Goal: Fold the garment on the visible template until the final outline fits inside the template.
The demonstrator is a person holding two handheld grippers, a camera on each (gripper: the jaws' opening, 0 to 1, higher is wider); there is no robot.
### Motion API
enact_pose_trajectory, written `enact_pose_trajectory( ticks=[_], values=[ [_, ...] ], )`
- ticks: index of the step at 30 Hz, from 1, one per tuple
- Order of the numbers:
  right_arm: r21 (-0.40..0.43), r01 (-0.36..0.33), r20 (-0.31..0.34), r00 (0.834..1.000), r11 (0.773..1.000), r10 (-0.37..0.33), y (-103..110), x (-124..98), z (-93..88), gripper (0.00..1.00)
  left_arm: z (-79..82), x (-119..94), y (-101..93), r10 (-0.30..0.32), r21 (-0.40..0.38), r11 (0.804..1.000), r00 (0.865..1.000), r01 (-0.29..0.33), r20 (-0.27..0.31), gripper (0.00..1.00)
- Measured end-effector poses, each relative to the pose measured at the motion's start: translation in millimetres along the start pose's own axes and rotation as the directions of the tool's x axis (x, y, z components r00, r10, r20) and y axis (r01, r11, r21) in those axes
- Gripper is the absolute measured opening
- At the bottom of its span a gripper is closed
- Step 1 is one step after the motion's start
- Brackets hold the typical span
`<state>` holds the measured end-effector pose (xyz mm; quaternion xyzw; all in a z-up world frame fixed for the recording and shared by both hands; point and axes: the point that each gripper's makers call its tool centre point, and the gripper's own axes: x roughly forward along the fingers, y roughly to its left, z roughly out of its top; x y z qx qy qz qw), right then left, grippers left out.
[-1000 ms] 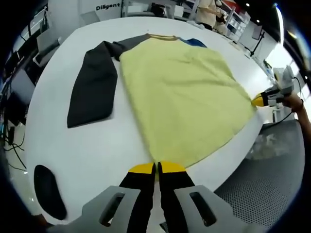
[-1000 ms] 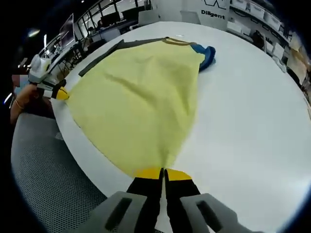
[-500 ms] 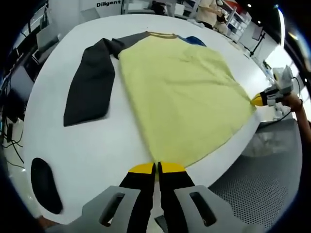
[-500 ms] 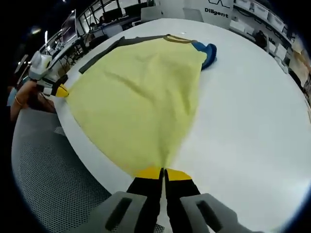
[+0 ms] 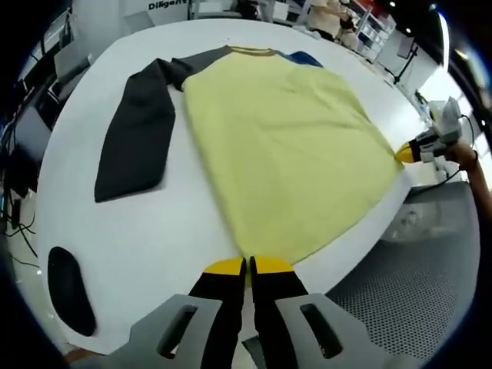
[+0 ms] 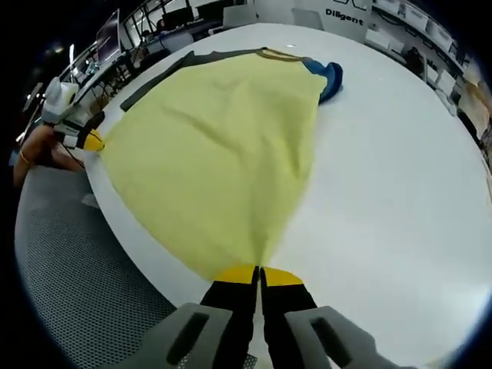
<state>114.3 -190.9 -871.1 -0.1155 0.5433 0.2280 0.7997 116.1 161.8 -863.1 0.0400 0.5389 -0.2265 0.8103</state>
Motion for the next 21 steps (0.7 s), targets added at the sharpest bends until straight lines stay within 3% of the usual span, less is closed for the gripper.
enact_pose_trajectory(
  ticks=[6, 10, 12, 15, 17, 21],
  values=[
    [0.005, -0.008, 0.003, 1.0, 1.0, 0.008, -0.2, -0.1, 3.2, 0.0, 1.6, 1.3, -0.2, -0.001, 0.034, 0.999, 1.0, 0.0, 0.018, 0.0],
    [0.097, -0.023, 0.072, 0.997, 0.995, 0.016, -1.1, -3.5, 14.3, 0.0, 8.8, 0.6, -1.1, -0.016, 0.028, 1.0, 0.997, 0.014, 0.07, 0.05],
    [0.11, -0.028, 0.095, 0.995, 0.994, 0.017, -2.0, -7.0, 18.3, 0.1, 13.2, -0.7, -0.3, -0.016, 0.016, 1.0, 0.996, 0.014, 0.089, 0.16],
    [0.124, -0.03, 0.141, 0.99, 0.992, 0.013, -3.0, -14.1, 28.6, 0.25, 19.8, -2.7, 2.0, -0.006, 0.009, 1.0, 0.993, 0.005, 0.116, 0.24],
    [0.127, -0.031, 0.197, 0.98, 0.991, 0.005, -5.6, -18.4, 40.0, 0.33, 29.1, -6.0, 1.5, -0.003, 0.012, 1.0, 0.986, 0.001, 0.169, 0.33],
    [0.18, -0.057, 0.278, 0.96, 0.982, 0.005, -9.4, -26.0, 58.6, 0.51, 50.2, -14.9, 7.8, 0.031, 0.036, 0.998, 0.954, -0.044, 0.297, 0.52]
  ],
)
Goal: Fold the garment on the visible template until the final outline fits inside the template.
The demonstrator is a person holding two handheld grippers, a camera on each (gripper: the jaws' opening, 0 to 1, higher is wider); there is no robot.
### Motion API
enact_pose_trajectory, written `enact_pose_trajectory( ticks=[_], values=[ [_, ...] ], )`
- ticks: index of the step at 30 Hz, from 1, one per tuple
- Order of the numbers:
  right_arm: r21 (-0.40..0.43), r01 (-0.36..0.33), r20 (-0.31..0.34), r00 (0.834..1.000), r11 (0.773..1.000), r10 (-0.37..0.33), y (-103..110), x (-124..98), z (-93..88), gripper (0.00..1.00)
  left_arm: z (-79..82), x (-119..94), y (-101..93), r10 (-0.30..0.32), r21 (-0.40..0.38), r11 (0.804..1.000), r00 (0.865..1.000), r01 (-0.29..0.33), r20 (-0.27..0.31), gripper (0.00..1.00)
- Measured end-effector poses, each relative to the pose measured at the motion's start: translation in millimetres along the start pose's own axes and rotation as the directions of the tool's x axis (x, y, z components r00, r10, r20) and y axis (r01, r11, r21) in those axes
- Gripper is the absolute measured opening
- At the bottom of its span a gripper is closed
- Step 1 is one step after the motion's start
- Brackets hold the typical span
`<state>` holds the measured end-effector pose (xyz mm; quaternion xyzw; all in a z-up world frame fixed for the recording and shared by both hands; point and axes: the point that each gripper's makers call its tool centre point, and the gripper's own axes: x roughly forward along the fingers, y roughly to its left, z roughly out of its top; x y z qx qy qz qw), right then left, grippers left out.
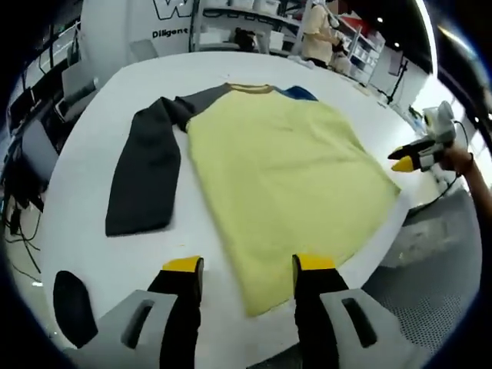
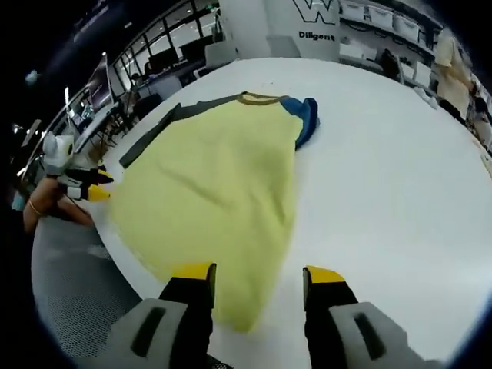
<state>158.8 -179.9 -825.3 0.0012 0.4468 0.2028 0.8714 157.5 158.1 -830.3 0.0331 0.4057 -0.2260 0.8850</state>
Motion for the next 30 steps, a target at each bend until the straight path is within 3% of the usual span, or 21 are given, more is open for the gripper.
enact_pose_trajectory(
  ticks=[3, 7, 11, 19, 23, 30],
  values=[
    [0.027, -0.003, 0.042, 0.999, 1.0, 0.002, -1.8, -1.0, 11.9, 0.65, 5.5, -3.8, 3.0, 0.011, 0.004, 1.0, 1.0, -0.011, 0.023, 0.57],
    [0.03, -0.016, 0.079, 0.997, 0.999, 0.013, -0.9, -2.4, 23.5, 0.69, 9.4, -4.3, 0.5, -0.005, -0.014, 1.0, 0.999, 0.005, 0.053, 0.62],
    [0.015, -0.005, 0.103, 0.995, 1.0, 0.003, -4.3, -1.6, 32.3, 0.81, 11.3, -3.5, -6.8, -0.033, -0.019, 0.999, 0.997, 0.034, 0.073, 0.71],
    [0.002, -0.005, 0.143, 0.99, 1.0, 0.005, -11.6, -2.7, 49.5, 0.9, 15.4, -2.5, -13.9, -0.05, -0.003, 0.999, 0.995, 0.05, 0.088, 0.85],
    [-0.017, -0.007, 0.164, 0.986, 1.0, 0.01, -15.7, -1.7, 59.3, 1.0, 17.2, -0.8, -15.2, -0.055, -0.002, 0.998, 0.993, 0.055, 0.101, 0.9],
    [-0.018, -0.036, 0.185, 0.982, 0.999, 0.038, -19.6, 4.0, 74.4, 0.99, 19.8, 0.9, -21.2, -0.072, 0.006, 0.997, 0.991, 0.072, 0.117, 0.98]
  ],
)
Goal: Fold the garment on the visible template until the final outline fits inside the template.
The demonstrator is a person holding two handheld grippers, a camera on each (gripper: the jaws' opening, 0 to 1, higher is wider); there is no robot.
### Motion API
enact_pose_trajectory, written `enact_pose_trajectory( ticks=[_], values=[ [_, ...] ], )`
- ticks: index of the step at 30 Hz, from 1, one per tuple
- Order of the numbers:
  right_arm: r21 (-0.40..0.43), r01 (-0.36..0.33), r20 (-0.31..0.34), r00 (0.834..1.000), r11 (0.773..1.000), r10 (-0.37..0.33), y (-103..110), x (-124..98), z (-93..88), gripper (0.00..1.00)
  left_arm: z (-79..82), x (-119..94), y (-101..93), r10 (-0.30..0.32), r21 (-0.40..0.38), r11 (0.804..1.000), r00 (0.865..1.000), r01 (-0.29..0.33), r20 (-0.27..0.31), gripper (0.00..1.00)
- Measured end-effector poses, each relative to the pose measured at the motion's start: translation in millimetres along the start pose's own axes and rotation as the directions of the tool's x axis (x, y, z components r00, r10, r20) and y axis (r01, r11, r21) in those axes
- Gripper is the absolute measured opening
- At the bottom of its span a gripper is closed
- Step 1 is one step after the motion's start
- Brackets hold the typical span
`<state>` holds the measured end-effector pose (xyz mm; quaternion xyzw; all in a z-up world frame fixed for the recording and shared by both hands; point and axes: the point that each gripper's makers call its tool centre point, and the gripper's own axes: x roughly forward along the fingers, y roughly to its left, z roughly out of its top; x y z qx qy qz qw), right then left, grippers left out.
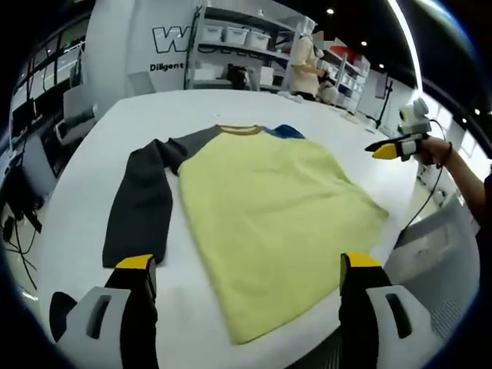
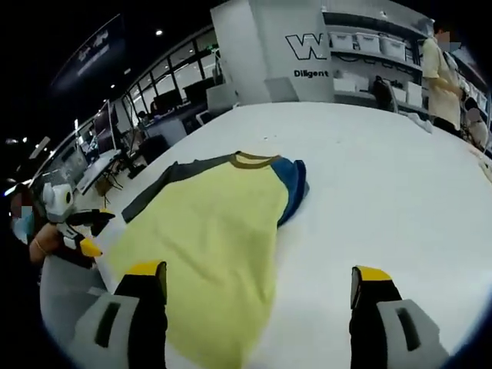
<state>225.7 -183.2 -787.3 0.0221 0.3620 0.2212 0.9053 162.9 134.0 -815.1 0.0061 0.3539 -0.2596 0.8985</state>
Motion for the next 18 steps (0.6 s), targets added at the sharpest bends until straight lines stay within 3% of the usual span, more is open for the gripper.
enact_pose_trajectory(
  ticks=[8, 13, 18],
  values=[
    [0.026, -0.02, 0.037, 0.999, 0.999, 0.019, -14.0, 14.6, 19.1, 0.94, -1.7, 3.3, -4.8, -0.032, -0.021, 0.999, 0.999, 0.032, 0.0, 0.99],
    [-0.042, -0.013, 0.054, 0.998, 0.999, 0.015, -30.0, 22.0, 36.2, 0.89, 1.7, 3.2, -6.7, -0.04, -0.005, 0.999, 0.999, 0.04, 0.016, 0.99],
    [-0.051, 0.021, 0.071, 0.997, 0.998, -0.017, -52.2, 32.3, 49.9, 0.82, 2.3, 3.0, -4.2, -0.031, -0.002, 0.999, 0.999, 0.032, 0.022, 0.99]
  ],
)
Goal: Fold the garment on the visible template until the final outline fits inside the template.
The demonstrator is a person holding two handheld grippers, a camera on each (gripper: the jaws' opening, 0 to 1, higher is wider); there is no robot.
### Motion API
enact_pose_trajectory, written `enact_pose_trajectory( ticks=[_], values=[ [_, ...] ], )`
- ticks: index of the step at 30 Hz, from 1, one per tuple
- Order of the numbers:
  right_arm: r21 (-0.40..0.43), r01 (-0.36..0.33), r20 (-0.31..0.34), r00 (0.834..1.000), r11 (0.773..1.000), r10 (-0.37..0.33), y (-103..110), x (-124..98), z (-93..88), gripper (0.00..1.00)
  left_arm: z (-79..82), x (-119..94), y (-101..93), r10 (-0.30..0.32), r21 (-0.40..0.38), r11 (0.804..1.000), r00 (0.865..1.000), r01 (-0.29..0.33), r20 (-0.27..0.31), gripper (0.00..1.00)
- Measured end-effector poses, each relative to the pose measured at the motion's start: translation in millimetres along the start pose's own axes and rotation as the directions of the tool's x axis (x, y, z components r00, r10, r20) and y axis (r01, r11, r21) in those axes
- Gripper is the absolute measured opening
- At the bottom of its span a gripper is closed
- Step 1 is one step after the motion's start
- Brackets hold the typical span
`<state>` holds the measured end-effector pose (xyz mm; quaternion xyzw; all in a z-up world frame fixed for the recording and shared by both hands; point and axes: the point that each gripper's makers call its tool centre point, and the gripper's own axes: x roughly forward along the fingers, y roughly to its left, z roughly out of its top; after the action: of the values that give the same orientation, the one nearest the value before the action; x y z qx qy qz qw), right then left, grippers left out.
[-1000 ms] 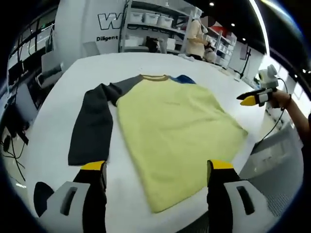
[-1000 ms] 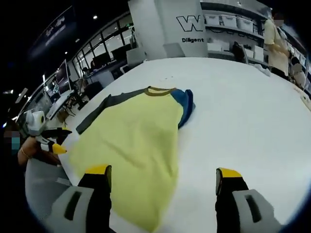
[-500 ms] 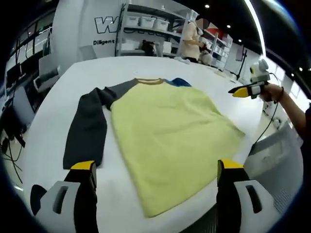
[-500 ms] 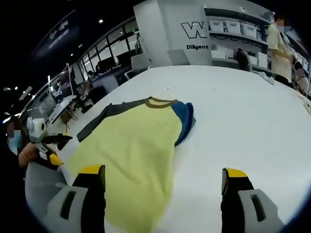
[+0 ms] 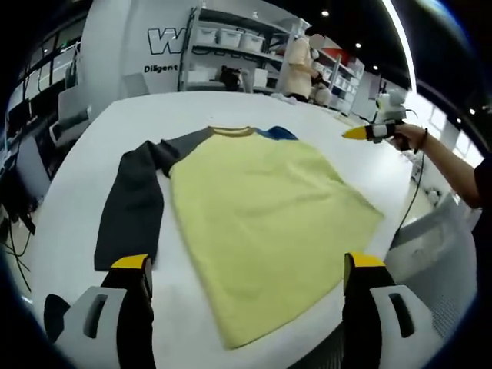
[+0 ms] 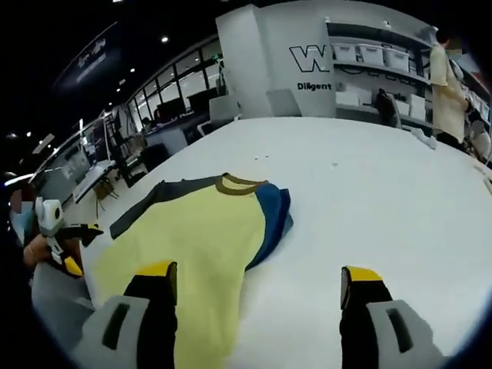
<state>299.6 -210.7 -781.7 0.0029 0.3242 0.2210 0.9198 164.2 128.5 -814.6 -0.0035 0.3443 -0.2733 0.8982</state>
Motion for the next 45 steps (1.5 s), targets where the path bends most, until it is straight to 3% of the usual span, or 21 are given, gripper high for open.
enact_pose_trajectory(
  ticks=[7, 15, 18, 28, 32, 45],
  values=[
    [-0.011, 0.04, 0.008, 0.999, 0.999, -0.04, -28.9, 20.4, 5.8, 0.65, 3.5, 0.1, -0.7, -0.003, 0.01, 1.0, 1.0, 0.003, 0.018, 0.99],
    [-0.038, 0.039, -0.044, 0.998, 0.999, -0.04, -36.9, 50.4, -3.4, 0.53, 4.6, -1.0, 1.2, 0.002, 0.014, 1.0, 1.0, -0.002, 0.029, 0.99],
    [-0.041, 0.03, -0.061, 0.998, 0.999, -0.033, -36.5, 60.8, -7.4, 0.44, 6.9, -1.3, 1.1, 0.002, 0.02, 1.0, 0.999, -0.003, 0.041, 0.99],
    [-0.075, 0.001, -0.11, 0.994, 0.997, -0.009, -28.2, 86.3, -16.7, 0.35, 7.2, -1.1, 3.0, 0.008, 0.013, 1.0, 0.999, -0.008, 0.045, 0.96],
    [-0.105, -0.004, -0.116, 0.993, 0.994, -0.008, -25.5, 93.6, -17.8, 0.23, 11.3, -1.3, 3.2, 0.006, 0.011, 1.0, 0.998, -0.007, 0.066, 0.94],
    [-0.068, -0.043, -0.117, 0.992, 0.997, 0.035, -9.6, 107.4, -22.0, 0.01, 12.1, -1.9, 6.3, 0.013, 0.014, 1.0, 0.998, -0.014, 0.069, 0.91]
  ],
)
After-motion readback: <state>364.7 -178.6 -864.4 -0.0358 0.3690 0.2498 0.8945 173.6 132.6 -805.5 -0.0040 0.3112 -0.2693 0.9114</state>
